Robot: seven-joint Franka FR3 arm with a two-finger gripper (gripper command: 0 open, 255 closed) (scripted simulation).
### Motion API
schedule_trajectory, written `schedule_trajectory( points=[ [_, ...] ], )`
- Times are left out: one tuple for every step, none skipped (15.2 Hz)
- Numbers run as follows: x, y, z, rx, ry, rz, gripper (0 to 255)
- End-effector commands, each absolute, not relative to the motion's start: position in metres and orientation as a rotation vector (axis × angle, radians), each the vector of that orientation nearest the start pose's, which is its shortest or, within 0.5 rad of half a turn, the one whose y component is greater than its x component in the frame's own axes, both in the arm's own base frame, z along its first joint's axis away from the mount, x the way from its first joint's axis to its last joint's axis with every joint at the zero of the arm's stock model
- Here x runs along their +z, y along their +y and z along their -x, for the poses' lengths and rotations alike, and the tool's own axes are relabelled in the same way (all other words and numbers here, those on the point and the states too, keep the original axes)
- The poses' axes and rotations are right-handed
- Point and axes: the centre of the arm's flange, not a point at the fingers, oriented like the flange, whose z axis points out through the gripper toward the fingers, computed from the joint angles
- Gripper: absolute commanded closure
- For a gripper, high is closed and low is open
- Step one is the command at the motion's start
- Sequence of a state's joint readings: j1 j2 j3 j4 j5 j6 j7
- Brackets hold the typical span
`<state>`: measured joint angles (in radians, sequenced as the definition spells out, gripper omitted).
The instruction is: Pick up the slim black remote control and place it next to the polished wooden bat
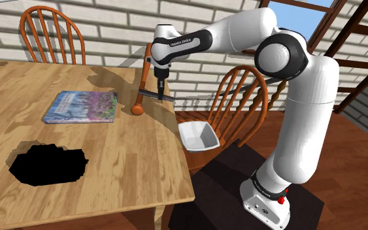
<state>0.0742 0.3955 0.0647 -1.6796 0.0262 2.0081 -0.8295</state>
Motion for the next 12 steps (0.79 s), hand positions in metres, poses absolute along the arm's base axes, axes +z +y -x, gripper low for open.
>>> schedule_trajectory(
  points=[
    [0.357,0.088,-0.648,0.071,-1.408,2.731,255],
    [0.351,0.088,-0.648,0.071,-1.408,2.731,255],
    [0.346,0.088,-0.648,0.071,-1.408,2.731,255],
    [0.341,0.088,-0.648,0.071,-1.408,2.731,255],
    [0.336,0.088,-0.648,0.071,-1.408,2.731,255],
    [0.330,0.088,-0.648,0.071,-1.408,2.731,255],
    [0.328,0.088,-0.648,0.071,-1.408,2.731,255],
    [0.328,0.088,-0.648,0.071,-1.408,2.731,255],
    [0.328,0.088,-0.648,0.071,-1.408,2.731,255],
    [0.328,0.088,-0.648,0.071,-1.408,2.731,255],
    [0.328,0.088,-0.648,0.071,-1.408,2.731,255],
    [0.328,0.088,-0.648,0.071,-1.408,2.731,255]
  ],
)
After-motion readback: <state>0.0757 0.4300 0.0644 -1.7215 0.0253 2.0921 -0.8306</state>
